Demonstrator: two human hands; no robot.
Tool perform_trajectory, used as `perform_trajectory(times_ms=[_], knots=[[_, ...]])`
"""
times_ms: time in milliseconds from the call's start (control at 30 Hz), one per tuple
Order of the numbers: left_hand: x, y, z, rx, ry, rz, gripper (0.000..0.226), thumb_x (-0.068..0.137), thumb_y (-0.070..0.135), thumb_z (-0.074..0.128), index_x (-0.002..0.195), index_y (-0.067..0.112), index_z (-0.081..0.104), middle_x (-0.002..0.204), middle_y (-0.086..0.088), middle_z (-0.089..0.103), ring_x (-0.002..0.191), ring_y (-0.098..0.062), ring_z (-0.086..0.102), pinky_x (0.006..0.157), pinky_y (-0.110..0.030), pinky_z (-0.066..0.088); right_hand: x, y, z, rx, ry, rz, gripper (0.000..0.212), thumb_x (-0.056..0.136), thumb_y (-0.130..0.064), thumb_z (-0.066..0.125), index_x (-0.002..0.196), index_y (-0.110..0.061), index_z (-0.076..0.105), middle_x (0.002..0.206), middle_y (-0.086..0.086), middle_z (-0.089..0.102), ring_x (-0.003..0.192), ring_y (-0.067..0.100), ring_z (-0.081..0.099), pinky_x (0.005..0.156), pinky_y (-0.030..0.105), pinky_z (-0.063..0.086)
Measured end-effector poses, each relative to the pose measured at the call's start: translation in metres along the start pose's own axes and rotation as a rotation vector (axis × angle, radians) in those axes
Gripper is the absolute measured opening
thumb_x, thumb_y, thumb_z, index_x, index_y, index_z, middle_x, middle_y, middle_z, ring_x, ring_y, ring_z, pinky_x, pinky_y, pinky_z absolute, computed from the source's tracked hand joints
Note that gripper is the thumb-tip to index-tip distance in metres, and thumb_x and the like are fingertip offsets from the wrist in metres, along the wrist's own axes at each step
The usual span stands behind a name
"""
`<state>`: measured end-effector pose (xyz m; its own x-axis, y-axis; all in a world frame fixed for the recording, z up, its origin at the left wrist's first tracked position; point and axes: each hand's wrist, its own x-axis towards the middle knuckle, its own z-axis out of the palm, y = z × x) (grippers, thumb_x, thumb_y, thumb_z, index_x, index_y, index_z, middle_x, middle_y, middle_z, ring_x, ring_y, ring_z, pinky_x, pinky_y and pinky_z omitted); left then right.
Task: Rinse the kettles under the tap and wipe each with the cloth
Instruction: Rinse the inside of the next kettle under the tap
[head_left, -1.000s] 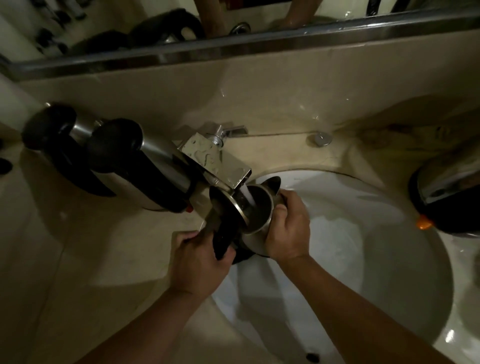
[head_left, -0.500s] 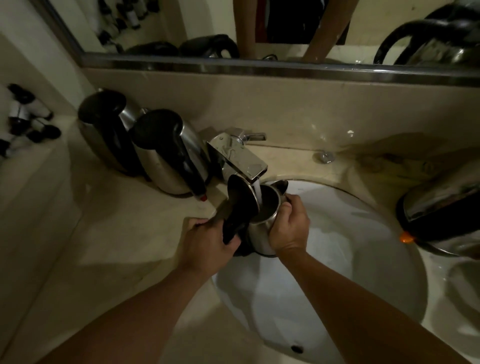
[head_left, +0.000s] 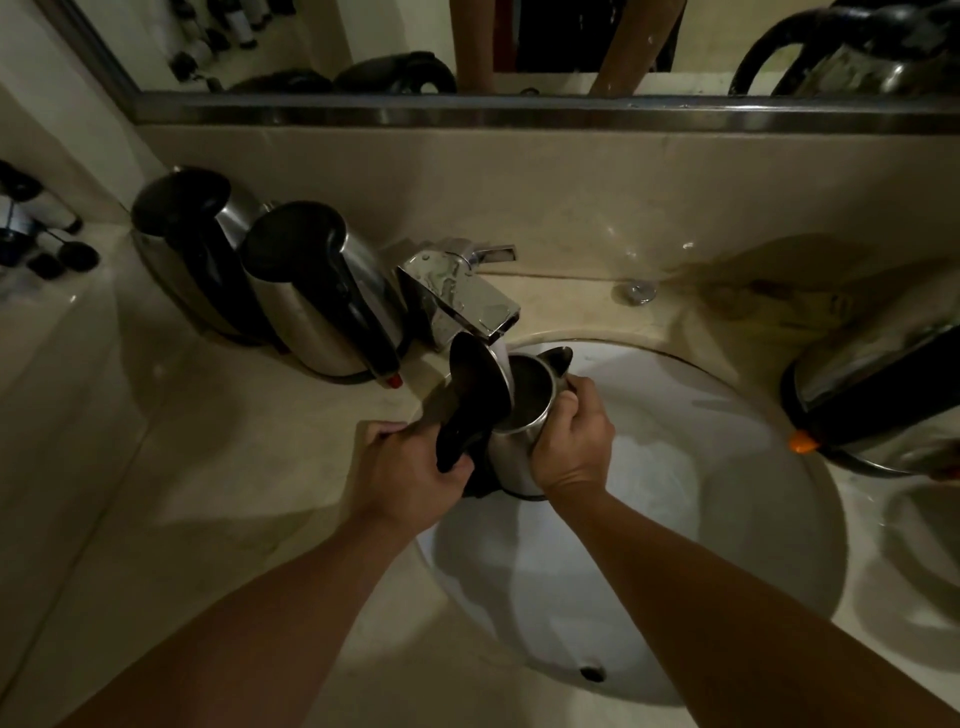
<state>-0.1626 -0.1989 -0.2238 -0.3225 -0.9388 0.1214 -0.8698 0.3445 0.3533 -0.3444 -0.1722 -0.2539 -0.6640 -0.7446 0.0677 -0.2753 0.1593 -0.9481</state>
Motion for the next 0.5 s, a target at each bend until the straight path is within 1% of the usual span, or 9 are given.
perform_trajectory(times_ms=[67,167,300,400,500], knots=[[0.0006,0.0003,0.0014,-0.007,0.001,-0.013,0.025,0.074,0.048,0.057,0.063,0.03,0.044,0.052,0.009,0.052,0.057,-0.009,0.052,0.082,-0.025,0.032,0.002,0.0007,0.0007,-0.008,0.008,-0.005,0.032,0.1,-0.045,0.032,0.102,-0.032,0.06,0.09,-0.004,0.067,0.086,0.014,0.064,0.076,0.039,0.057],[0.0012,0.0006,0.0023,0.01,-0.006,-0.01,0.026,0.075,0.048,0.058,0.063,0.03,0.044,0.051,0.011,0.05,0.054,-0.008,0.047,0.082,-0.025,0.032,0.005,0.0039,0.0021,-0.028,0.009,-0.012,0.03,0.102,-0.043,0.033,0.102,-0.032,0.061,0.087,-0.004,0.067,0.083,0.017,0.064,0.074,0.042,0.058],[0.0026,0.0001,0.0018,0.019,-0.015,-0.016,0.026,0.075,0.047,0.061,0.064,0.028,0.047,0.053,0.009,0.055,0.059,-0.01,0.057,0.078,-0.022,0.026,0.0078,0.007,0.0041,-0.044,0.007,-0.02,0.031,0.103,-0.043,0.033,0.104,-0.031,0.062,0.089,-0.003,0.067,0.084,0.017,0.064,0.075,0.043,0.058],[0.0015,-0.0006,0.0018,0.005,-0.016,-0.029,0.029,0.074,0.048,0.06,0.061,0.026,0.046,0.051,0.008,0.054,0.058,-0.012,0.056,0.077,-0.023,0.026,0.0067,0.0082,0.0053,-0.045,0.007,-0.016,0.031,0.103,-0.043,0.033,0.104,-0.031,0.062,0.09,-0.002,0.068,0.085,0.018,0.065,0.076,0.044,0.059],[0.0016,0.0005,0.002,0.007,-0.016,-0.02,0.028,0.075,0.048,0.06,0.062,0.026,0.047,0.051,0.009,0.053,0.055,-0.01,0.054,0.079,-0.023,0.029,0.0073,0.01,0.0051,-0.047,0.006,-0.018,0.031,0.103,-0.044,0.033,0.105,-0.031,0.062,0.09,-0.002,0.067,0.084,0.018,0.065,0.074,0.047,0.059]])
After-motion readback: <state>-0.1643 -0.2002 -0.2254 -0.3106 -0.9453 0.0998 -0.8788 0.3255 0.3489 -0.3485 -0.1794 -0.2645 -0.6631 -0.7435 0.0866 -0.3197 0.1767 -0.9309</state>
